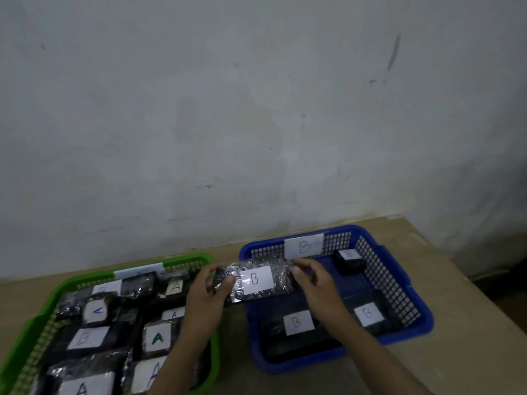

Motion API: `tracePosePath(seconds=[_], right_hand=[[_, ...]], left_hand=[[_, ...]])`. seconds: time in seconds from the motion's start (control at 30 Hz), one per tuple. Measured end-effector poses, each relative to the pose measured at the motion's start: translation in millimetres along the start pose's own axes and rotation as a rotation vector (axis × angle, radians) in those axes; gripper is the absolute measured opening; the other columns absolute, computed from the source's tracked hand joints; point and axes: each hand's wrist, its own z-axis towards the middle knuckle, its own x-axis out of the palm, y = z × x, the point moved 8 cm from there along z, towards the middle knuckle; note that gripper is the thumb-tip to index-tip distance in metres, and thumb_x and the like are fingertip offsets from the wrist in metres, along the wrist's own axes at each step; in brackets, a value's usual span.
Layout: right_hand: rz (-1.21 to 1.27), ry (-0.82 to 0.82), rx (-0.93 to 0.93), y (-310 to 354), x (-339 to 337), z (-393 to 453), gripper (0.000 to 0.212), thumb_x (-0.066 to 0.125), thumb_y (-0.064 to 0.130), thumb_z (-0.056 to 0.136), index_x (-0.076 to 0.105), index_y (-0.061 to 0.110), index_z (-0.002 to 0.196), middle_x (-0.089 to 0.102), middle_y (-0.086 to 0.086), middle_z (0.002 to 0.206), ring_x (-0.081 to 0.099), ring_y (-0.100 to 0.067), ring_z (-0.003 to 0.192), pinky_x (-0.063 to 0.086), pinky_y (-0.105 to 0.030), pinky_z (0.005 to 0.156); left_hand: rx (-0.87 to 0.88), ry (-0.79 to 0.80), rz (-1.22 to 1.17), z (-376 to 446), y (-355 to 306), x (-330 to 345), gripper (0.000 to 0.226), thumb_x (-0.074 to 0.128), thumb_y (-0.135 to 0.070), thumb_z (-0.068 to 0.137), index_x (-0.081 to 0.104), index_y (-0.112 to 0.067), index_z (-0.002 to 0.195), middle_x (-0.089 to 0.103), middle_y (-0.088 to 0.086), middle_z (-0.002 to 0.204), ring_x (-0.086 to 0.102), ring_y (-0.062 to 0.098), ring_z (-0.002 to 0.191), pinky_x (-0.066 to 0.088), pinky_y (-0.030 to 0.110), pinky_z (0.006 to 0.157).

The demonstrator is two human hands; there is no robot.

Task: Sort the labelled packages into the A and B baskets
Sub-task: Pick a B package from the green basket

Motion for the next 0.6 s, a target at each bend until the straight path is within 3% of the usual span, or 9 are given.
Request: tracePosePath(seconds=[0.1, 0.17, 0.3, 0.4, 0.5, 0.6], right_hand=[[-0.016, 0.038, 0.001, -8.7, -20.3, -2.9, 0.013, 0.048, 0.017, 0.092, 0.052, 0.02, 0.105, 0.054, 0.013, 0.092, 0.05, 0.002, 0.086, 0.042, -0.001, 0.065], [-0.017, 0.066, 0.005, -11.7, -28.3, -2.7, 0.013, 0.048, 0.016, 0.092, 0.051, 0.021, 0.104, 0.056, 0.012, 0.092, 0.05, 0.004, 0.085, 0.04, 0.002, 0.064], [-0.01, 0.055, 0.024, -17.5, -44.5, 6.3, 0.03, 0.05, 0.014, 0.092, 0.048, 0.016, 0.122, 0.051, 0.005, 0.109, 0.044, -0.006, 0.109, 0.037, -0.02, 0.087], [-0.037, 0.051, 0.018, -22.8, -52.7, 15.7, 0.032, 0.05, 0.01, 0.091, 0.048, 0.013, 0.123, 0.051, 0.002, 0.108, 0.044, -0.007, 0.107, 0.036, -0.023, 0.088], [-0.037, -0.014, 0.045, -33.1, -63.3, 28.1, 0.032, 0.048, 0.008, 0.091, 0.048, 0.01, 0.123, 0.054, -0.002, 0.107, 0.047, -0.009, 0.101, 0.036, -0.023, 0.087], [-0.06, -0.069, 0.095, -46.2, -68.0, 43.9, 0.034, 0.048, 0.01, 0.092, 0.046, 0.008, 0.125, 0.056, -0.009, 0.112, 0.049, -0.014, 0.1, 0.037, -0.025, 0.085]], left_hand=[[-0.015, 0.052, -0.018, -3.4, 0.2, 27.1, 0.019, 0.054, -0.004, 0.086, 0.053, -0.019, 0.098, 0.061, -0.005, 0.088, 0.058, 0.003, 0.078, 0.047, 0.003, 0.054], [-0.017, 0.089, -0.032, -6.2, -0.5, 44.9, 0.02, 0.054, -0.004, 0.087, 0.054, -0.022, 0.094, 0.062, -0.006, 0.088, 0.06, 0.006, 0.079, 0.049, 0.006, 0.055], [-0.047, 0.09, -0.004, -5.1, 2.8, 66.6, 0.018, 0.055, -0.008, 0.087, 0.054, -0.021, 0.1, 0.063, -0.004, 0.093, 0.061, 0.007, 0.084, 0.053, 0.014, 0.061], [-0.042, 0.021, 0.13, 0.5, 9.0, 69.8, 0.023, 0.057, -0.017, 0.087, 0.052, -0.021, 0.109, 0.062, -0.008, 0.093, 0.06, 0.01, 0.088, 0.046, 0.015, 0.068], [0.057, -0.106, 0.398, 6.5, 17.5, 62.8, 0.031, 0.051, -0.021, 0.09, 0.05, -0.016, 0.121, 0.059, 0.005, 0.116, 0.054, 0.021, 0.107, 0.041, 0.027, 0.088], [0.054, -0.109, 0.644, 9.2, 35.4, 67.5, 0.044, 0.04, -0.029, 0.095, 0.036, -0.011, 0.135, 0.039, 0.011, 0.143, 0.033, 0.026, 0.133, 0.031, 0.036, 0.106]])
